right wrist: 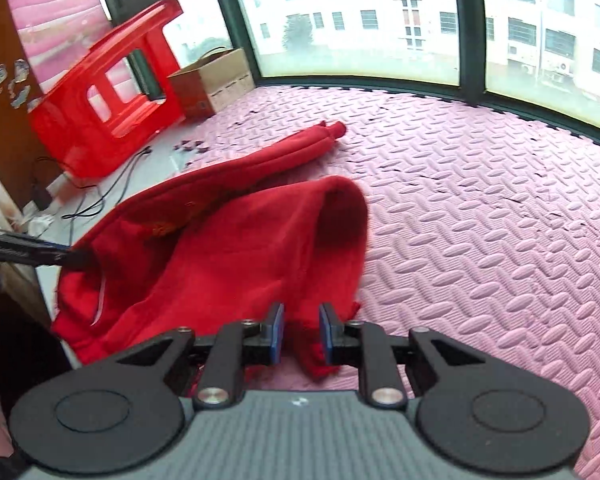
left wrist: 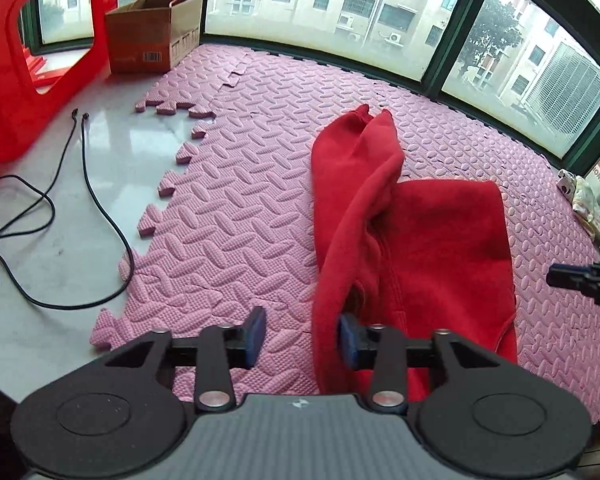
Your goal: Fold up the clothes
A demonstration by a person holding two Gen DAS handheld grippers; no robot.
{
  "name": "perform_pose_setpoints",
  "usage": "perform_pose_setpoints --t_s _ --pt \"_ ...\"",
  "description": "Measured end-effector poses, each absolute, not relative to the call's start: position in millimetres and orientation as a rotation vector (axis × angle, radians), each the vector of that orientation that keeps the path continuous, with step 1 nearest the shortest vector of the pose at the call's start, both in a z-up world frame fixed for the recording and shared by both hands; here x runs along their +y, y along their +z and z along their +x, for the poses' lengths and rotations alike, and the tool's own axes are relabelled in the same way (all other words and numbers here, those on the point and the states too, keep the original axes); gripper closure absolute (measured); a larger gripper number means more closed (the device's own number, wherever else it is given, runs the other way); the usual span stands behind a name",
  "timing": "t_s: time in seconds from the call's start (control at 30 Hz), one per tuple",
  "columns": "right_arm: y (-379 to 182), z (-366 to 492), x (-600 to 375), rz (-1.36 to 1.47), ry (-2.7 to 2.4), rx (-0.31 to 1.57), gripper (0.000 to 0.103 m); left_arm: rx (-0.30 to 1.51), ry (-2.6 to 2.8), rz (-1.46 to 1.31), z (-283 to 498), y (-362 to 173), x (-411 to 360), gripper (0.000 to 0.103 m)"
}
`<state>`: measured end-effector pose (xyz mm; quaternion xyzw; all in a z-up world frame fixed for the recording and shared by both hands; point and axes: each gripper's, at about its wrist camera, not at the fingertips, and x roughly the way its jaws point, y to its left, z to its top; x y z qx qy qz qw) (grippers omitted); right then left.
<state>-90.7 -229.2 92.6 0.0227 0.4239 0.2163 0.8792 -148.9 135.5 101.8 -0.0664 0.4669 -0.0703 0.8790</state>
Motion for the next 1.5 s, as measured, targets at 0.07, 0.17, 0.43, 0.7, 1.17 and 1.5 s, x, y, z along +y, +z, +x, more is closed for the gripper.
perform_pose_setpoints --t_s 0.07,0.17,0.43,0.7,1.17,1.5 --pt "87.4 -74.3 -232.0 0.048 0.427 0.893 0.084 0.961 -0.135 -0.118 -149.7 108.3 139.3 0.054" --pt "71.0 -41.9 -228.1 0.043 0.411 0.918 0.083 0.939 -0.153 -0.105 -153.6 120.0 135.9 0.054" --pt "31.7 19.3 -212.5 0.014 0.411 0.965 0.072 0.901 -0.467 -0.084 -164.4 135.3 72.4 0.054" --pt "30.9 31.4 -197.6 -0.091 0.438 0.961 0.093 1.051 -0.634 -0.038 -134.4 72.1 1.1 0.056" --pt "77.7 9.7 -179.2 -0.775 0.185 0.506 0.08 1.139 -0.761 -0.028 -132.8 30.7 -33.8 0.066" --pt "54.4 27.6 -231.7 -0.248 0.207 0.805 0.077 1.134 -0.794 0.005 -136.8 32.5 -39.0 0.066"
